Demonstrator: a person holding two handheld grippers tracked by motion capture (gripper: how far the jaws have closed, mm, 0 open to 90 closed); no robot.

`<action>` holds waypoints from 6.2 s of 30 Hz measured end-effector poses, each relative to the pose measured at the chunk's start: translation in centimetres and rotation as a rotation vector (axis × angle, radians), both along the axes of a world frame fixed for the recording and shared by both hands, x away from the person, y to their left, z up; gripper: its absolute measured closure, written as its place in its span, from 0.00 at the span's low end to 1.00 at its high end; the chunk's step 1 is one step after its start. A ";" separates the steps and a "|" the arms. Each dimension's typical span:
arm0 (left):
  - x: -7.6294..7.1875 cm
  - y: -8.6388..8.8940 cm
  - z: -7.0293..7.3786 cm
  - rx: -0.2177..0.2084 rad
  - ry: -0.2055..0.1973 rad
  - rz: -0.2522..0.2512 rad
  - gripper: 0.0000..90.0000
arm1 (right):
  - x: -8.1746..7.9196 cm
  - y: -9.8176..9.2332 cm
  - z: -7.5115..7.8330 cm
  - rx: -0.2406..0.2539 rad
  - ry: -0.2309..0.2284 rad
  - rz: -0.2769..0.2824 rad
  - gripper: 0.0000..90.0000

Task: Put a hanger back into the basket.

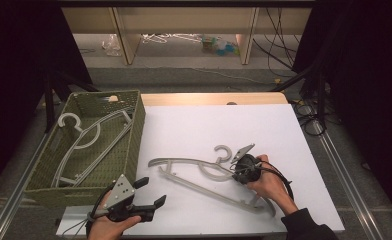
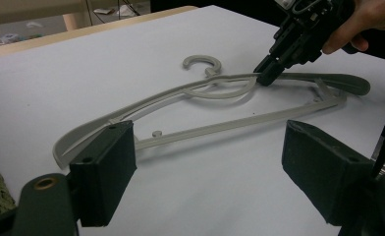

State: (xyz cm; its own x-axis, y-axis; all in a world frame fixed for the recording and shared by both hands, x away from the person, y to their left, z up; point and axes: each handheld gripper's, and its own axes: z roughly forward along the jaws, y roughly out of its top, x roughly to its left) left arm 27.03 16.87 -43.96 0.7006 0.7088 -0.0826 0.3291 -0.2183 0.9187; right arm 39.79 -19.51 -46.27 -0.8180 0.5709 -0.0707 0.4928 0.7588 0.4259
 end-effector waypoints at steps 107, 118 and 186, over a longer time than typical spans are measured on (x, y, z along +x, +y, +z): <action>8.3 -10.8 3.4 0.384 -0.001 -0.381 0.89 | -5.6 0.4 6.7 0.209 -0.347 0.075 0.47; 8.7 -9.8 4.0 0.350 0.011 -0.342 0.89 | -5.8 -0.2 7.9 0.328 -0.384 -0.015 0.39; 10.9 7.4 17.1 0.224 0.037 0.035 0.88 | -9.2 -2.6 4.0 0.467 -0.277 -0.105 0.31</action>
State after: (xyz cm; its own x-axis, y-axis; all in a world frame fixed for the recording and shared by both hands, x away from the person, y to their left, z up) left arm 37.93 24.29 -26.89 0.6747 0.7361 0.0545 0.3722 -0.4031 0.8361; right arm 30.59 -22.09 -42.29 -0.7421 0.6703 0.0051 0.3770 0.4110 0.8300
